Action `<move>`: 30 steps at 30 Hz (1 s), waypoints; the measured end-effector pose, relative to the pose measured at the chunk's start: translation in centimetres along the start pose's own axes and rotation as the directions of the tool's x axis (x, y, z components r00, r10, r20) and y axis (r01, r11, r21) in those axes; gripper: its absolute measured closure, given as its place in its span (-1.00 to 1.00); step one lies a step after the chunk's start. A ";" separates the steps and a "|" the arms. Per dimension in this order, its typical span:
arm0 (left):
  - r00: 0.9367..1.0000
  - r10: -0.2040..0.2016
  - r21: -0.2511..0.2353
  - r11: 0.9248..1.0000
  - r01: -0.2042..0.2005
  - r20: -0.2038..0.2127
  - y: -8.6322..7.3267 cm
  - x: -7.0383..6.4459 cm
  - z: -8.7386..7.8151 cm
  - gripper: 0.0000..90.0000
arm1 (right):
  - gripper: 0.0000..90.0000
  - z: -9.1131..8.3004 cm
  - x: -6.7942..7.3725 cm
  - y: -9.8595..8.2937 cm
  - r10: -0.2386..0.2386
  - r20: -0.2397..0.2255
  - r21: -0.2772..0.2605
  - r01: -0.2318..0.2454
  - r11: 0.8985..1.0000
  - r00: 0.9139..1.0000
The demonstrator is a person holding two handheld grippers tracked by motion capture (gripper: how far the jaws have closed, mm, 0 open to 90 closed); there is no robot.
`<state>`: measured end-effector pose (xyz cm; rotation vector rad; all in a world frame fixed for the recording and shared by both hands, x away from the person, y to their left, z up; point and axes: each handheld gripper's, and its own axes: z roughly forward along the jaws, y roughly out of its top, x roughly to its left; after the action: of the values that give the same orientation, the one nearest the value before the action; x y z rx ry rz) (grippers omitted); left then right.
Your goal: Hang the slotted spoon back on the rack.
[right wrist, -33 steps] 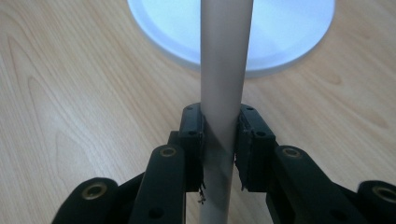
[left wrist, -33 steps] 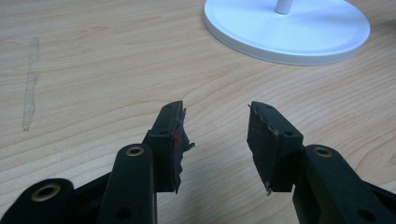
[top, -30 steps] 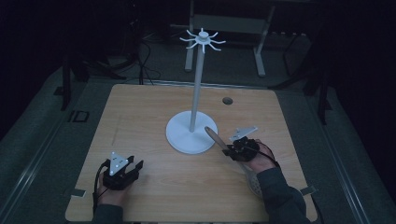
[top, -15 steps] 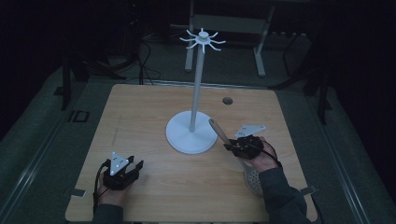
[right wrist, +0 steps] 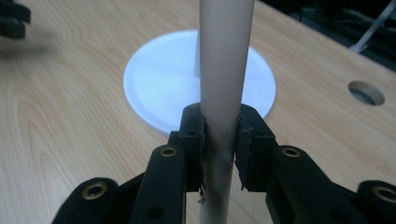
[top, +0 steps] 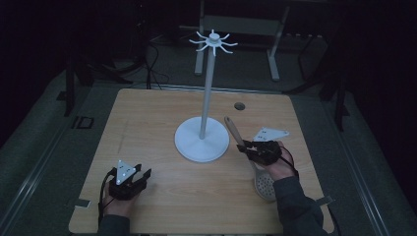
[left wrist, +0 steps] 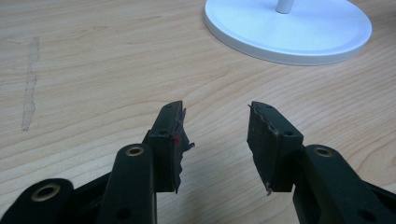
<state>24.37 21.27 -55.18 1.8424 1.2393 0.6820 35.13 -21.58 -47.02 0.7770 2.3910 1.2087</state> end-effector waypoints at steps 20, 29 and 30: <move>1.000 0.002 -0.001 1.000 -0.002 -0.004 0.0 0.0 0.0 0.25 | 0.65 -1.5 -0.2 2.1 0.035 -0.019 -0.163 -0.038 0.986 0.999; 1.000 0.002 -0.008 1.000 -0.002 -0.004 0.0 0.1 -0.1 0.25 | 0.65 -1.7 0.1 3.0 0.043 -0.023 -0.227 -0.047 0.973 0.999; 1.000 0.002 -0.008 1.000 -0.002 -0.004 0.0 0.1 -0.1 0.25 | 0.65 -1.7 0.2 3.1 0.041 -0.020 -0.231 -0.045 0.972 0.999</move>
<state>24.29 21.41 -55.10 1.8366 1.2364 0.6912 35.08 -21.01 -43.56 0.7499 2.2021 1.4833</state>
